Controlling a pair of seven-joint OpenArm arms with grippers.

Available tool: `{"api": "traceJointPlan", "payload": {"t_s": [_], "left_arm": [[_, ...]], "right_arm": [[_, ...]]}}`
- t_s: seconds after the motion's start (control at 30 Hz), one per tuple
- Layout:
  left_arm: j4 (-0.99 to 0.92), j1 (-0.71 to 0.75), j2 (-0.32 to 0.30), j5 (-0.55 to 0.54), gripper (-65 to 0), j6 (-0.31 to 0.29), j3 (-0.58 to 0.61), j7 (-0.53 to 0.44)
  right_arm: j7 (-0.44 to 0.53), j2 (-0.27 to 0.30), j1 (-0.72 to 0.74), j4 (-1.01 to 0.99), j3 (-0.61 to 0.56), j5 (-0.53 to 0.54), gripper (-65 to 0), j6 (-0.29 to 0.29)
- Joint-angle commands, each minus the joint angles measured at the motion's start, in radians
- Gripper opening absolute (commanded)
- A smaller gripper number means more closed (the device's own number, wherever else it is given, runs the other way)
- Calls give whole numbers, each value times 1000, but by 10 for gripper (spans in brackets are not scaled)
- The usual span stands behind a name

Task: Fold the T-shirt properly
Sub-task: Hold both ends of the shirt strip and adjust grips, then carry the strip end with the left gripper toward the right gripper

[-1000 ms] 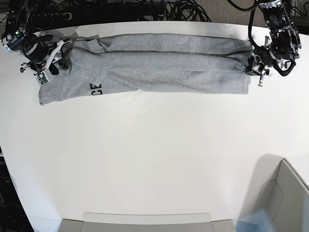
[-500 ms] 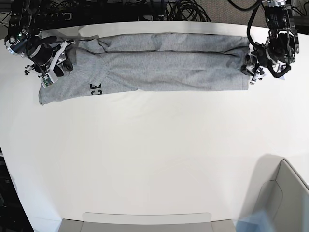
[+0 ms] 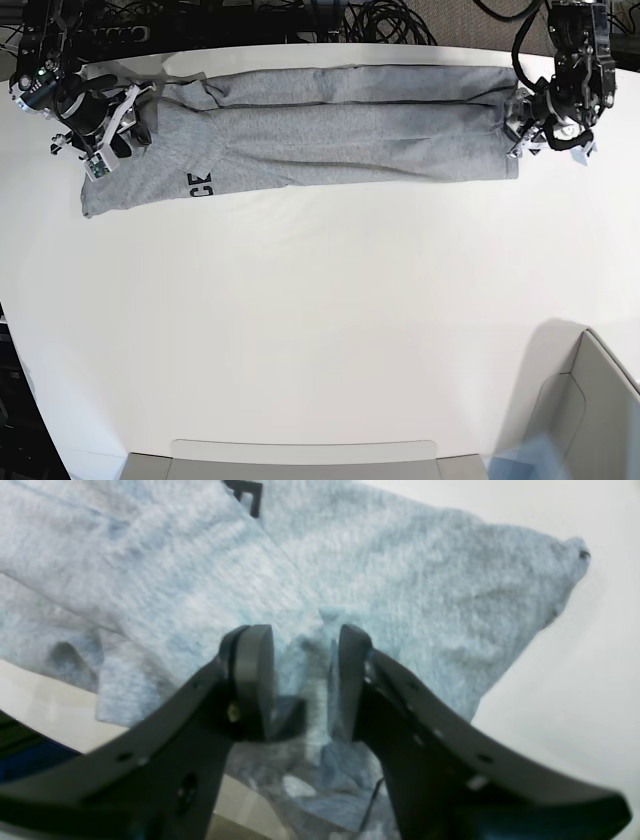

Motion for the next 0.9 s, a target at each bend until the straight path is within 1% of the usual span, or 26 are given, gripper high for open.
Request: {"api": "traceJointPlan", "payload": {"t_s": [0.0,0.07,0.2,0.3,0.43,0.5,0.6,0.67,0.87], "left_arm": [[36,-5,-15,-5,-391,-4,-27,12],[41,-5,-18,-5,-391,-13,-44,12],[42,3,-21,-11,-391,-64,-39,22],[42,41,-21,-12,-391,-93,-39,22],[59,93,-21,-12,-391,-124,-36,22],[56,99,-22,-6,-391,-133,-9,19],[13,95,-39,1,-391,-132,66,7],[-1,84,-44,-2,-391,-132,125,-31],[-56,47,-39,-3,-391,-132,225,-60]], "right_arm": [[19,17,5,16,10,12,-437,4],[19,17,5,17,8,12,-437,4],[19,17,2,16,13,12,-437,4],[19,33,0,16,8,12,-437,4],[19,33,2,16,13,12,-437,4],[19,33,2,16,13,12,-437,4],[19,33,5,14,10,12,-437,4],[19,33,5,14,7,12,-437,4],[22,33,5,14,11,12,-437,4]]}}
